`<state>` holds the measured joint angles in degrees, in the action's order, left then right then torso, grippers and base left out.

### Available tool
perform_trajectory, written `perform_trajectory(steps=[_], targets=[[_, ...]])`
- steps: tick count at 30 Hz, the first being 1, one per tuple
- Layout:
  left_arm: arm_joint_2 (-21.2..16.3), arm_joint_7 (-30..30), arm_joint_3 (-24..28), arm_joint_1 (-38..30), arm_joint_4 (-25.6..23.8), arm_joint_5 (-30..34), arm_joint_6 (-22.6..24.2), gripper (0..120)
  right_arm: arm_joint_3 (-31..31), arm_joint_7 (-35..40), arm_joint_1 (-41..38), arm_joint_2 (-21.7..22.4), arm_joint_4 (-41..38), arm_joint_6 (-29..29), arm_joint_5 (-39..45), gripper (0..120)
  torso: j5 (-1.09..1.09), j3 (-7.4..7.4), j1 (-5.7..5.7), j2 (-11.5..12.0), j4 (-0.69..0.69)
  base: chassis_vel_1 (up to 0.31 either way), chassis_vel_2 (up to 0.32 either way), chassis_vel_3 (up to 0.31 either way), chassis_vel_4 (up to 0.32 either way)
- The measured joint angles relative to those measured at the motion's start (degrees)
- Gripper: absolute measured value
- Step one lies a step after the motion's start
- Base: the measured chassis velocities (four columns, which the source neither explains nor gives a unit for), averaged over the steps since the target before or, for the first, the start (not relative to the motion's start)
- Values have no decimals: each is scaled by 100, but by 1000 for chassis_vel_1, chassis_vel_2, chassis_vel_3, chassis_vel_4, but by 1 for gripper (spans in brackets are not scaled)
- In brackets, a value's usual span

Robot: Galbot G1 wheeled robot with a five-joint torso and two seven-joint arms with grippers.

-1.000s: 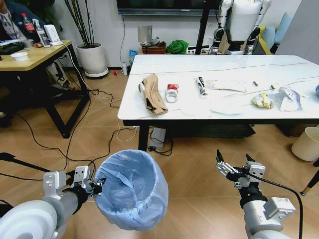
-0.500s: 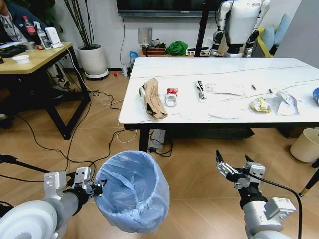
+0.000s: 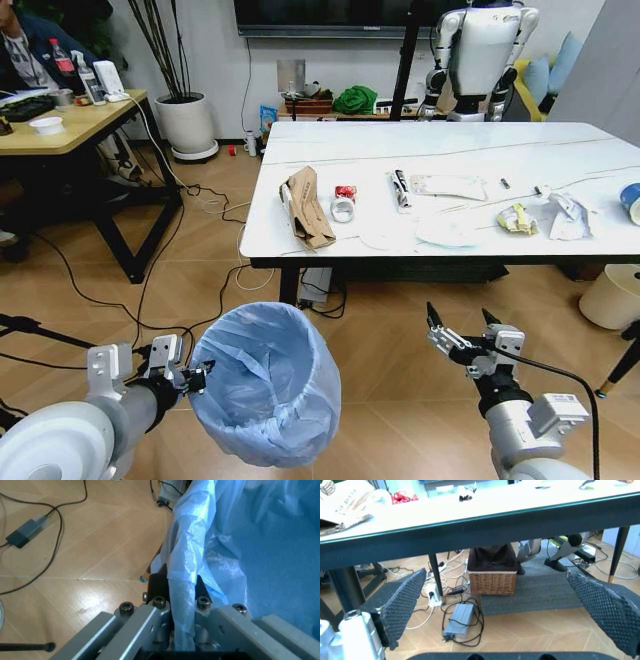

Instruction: Pick up the trash bin and place the trash from the table into it.

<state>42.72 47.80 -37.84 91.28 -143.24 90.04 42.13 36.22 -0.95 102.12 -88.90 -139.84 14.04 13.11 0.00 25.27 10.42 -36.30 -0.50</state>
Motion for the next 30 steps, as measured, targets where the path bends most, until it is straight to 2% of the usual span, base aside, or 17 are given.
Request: perform_trajectory(steps=[30], targets=[[-2,52,27,25,0,25,0,0,-26,57,65,-48,-318,105,-22,100,0,407,306,-714,1,0,0,0,0]])
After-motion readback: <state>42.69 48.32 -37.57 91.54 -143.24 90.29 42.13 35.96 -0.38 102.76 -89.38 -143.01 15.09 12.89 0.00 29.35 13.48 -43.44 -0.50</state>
